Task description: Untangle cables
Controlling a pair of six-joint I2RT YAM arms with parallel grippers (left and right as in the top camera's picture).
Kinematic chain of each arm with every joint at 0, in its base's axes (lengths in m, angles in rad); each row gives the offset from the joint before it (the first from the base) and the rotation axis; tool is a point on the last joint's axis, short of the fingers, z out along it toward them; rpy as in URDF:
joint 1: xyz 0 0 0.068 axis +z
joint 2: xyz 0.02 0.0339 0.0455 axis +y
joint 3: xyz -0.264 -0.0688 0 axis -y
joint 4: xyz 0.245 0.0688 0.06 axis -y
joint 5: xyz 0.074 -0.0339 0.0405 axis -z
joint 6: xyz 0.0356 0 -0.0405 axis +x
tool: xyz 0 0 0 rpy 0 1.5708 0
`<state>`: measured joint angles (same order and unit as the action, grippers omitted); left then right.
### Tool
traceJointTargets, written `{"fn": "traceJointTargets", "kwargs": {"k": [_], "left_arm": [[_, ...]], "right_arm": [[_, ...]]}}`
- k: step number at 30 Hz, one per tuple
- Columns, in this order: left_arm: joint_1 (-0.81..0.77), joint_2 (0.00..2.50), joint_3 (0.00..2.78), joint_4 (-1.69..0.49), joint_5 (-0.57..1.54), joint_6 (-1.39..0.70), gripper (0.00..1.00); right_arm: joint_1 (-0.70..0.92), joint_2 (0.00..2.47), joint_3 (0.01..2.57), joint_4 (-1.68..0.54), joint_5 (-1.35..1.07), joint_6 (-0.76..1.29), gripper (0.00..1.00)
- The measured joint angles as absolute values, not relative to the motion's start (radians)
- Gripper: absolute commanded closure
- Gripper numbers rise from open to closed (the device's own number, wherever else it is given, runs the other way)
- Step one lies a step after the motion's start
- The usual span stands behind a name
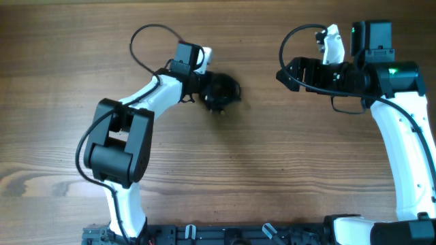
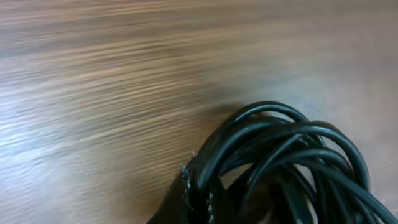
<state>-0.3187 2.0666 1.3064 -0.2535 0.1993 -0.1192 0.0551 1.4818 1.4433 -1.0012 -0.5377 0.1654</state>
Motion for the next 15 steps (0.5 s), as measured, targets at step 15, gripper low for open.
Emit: {"fn": "traceJointTargets", "kwargs": {"k": [15], "left_arm": [[-0.216, 1.629, 1.301, -0.400, 0.514, -1.157, 0.96]], "right_arm": [[0.298, 1.482, 1.444, -0.720, -0.531, 0.393, 0.20]]}}
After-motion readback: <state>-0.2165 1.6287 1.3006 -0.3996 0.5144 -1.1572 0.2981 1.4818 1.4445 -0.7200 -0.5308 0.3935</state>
